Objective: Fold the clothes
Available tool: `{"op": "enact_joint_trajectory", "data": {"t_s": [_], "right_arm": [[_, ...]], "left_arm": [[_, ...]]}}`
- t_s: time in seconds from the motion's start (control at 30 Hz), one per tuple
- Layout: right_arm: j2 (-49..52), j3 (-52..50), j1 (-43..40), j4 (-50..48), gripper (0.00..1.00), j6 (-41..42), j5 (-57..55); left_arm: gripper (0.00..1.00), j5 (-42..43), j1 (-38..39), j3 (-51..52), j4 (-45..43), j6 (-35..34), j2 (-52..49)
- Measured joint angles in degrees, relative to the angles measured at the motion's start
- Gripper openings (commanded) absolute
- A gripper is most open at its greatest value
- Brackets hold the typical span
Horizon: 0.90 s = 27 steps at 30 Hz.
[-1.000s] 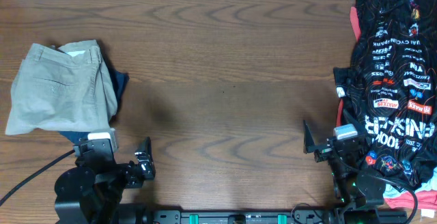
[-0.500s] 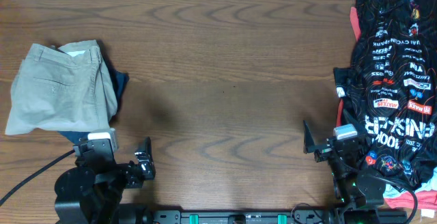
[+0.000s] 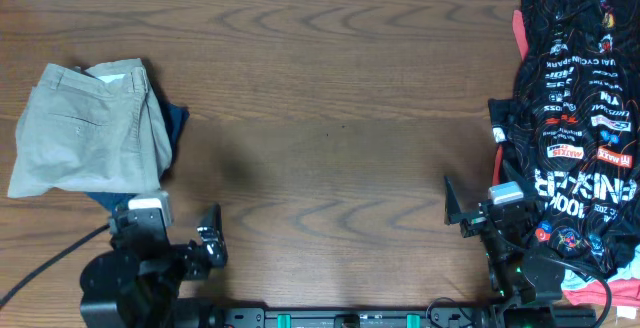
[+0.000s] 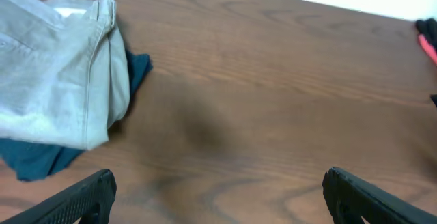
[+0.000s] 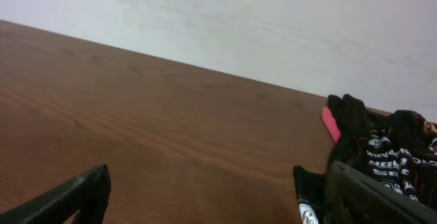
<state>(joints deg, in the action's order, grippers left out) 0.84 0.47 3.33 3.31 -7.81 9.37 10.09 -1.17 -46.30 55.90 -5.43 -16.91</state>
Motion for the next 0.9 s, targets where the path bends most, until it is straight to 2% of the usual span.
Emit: {"op": "enact_joint_trajectory", "data": {"t_s": [0.13, 0.27, 0.53, 0.9], "right_arm": [[-0.02, 0.00, 0.00, 0.00, 0.99, 0.00, 0.00], [-0.02, 0.00, 0.00, -0.02, 0.99, -0.02, -0.09], [-0.02, 0.00, 0.00, 0.00, 0.99, -0.02, -0.17], [-0.02, 0.00, 0.00, 0.02, 0.99, -0.02, -0.20]], "left_arm": [[0.98, -0.22, 0.63, 1.11, 0.33, 1.53, 2.95], [0.98, -1.07, 0.98, 6.91, -2.73, 2.60, 7.13], [0.98, -1.51, 0.98, 23.47, -20.63, 2.93, 15.87], [0.98, -4.83, 1.29, 37.86, -47.52, 2.93, 16.31]]}}
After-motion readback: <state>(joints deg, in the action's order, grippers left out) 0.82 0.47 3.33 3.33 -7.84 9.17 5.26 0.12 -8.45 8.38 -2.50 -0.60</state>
